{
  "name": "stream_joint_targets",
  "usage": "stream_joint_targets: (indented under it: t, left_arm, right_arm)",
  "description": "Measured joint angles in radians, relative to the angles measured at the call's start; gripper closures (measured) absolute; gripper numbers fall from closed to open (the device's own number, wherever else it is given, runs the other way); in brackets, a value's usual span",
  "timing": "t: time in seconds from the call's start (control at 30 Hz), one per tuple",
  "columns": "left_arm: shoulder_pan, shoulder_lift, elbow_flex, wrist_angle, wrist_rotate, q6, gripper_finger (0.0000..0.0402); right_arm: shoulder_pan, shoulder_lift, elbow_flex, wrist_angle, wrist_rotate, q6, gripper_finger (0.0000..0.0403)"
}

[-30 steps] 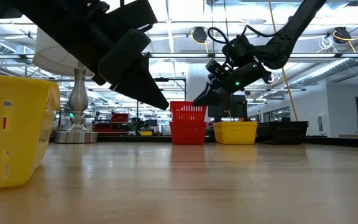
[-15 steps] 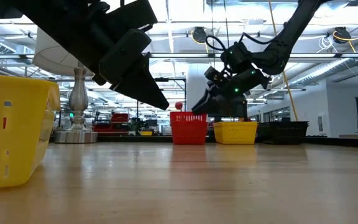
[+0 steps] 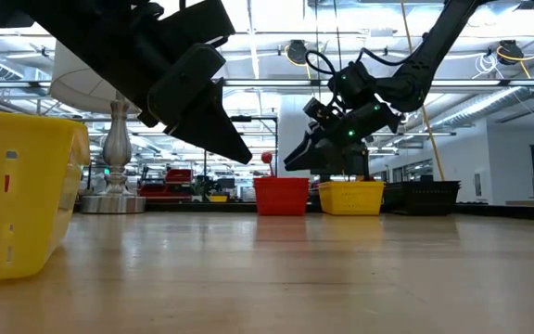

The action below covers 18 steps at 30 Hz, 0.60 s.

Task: Stack baskets by color
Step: Stack the bottom yellow bin on top of the yellow bin

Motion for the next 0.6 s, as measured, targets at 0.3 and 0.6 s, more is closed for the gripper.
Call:
stream_joint_targets:
  t: [0.3,0.6]
  left_arm:
    - [-0.001,-0.006,0.0,-0.009,0.023,0.0,0.0225]
    - [-0.037,-0.129,0.007,-0.138,0.103,-0.037,0.0225]
  right_arm:
    - [0.032,-0.086,0.0,-0.045,0.003,0.063,0.0238]
    - [0.141,-0.332,-0.001,-0.33,0.024,0.188,0.0238]
